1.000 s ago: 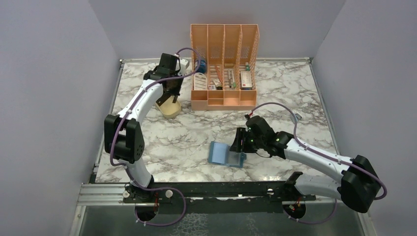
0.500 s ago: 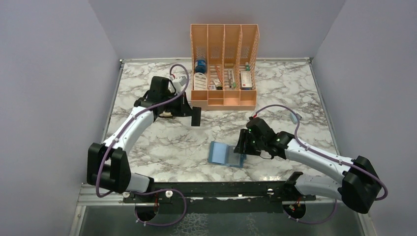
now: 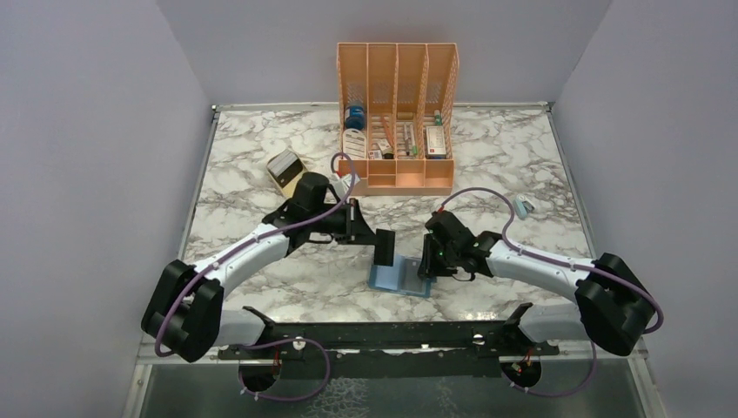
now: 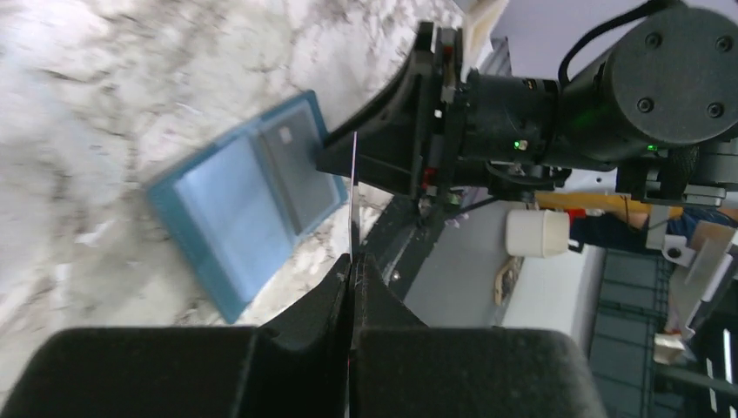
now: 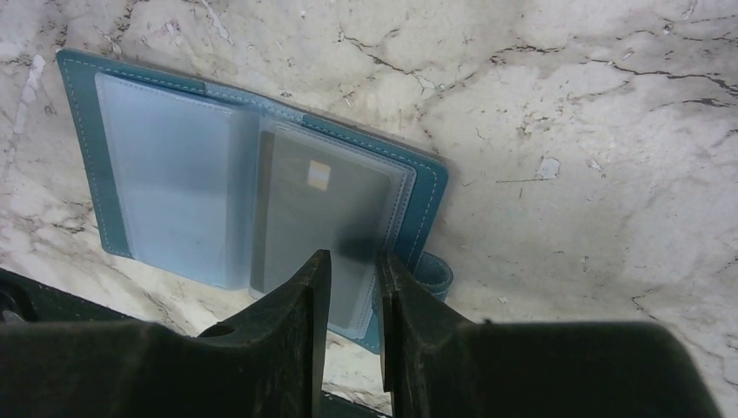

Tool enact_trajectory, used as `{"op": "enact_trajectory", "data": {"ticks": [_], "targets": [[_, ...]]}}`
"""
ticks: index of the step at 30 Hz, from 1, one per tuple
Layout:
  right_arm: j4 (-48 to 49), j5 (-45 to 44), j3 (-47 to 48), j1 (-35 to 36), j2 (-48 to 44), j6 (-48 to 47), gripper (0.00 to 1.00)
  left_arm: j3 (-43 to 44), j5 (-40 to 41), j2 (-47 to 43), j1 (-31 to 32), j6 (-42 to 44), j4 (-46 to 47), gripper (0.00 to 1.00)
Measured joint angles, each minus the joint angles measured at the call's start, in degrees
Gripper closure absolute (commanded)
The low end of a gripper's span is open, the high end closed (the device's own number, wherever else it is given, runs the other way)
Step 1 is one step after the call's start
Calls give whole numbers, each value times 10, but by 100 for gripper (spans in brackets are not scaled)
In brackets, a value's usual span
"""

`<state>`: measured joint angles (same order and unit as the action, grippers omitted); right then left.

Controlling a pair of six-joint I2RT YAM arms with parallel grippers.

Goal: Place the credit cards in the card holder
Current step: Insert the credit card into the card holder.

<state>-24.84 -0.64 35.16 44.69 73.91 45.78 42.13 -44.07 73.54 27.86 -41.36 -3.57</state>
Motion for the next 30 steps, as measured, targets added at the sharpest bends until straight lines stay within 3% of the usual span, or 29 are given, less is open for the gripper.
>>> {"op": "enact_trajectory", "data": {"ticks": [10, 30], "targets": [[0, -12, -12, 0, -9, -2, 75, -34, 10, 81, 76, -70, 97, 100], [5, -14, -27, 0, -23, -2, 75, -21, 11, 228, 120, -44, 121, 100]]}}
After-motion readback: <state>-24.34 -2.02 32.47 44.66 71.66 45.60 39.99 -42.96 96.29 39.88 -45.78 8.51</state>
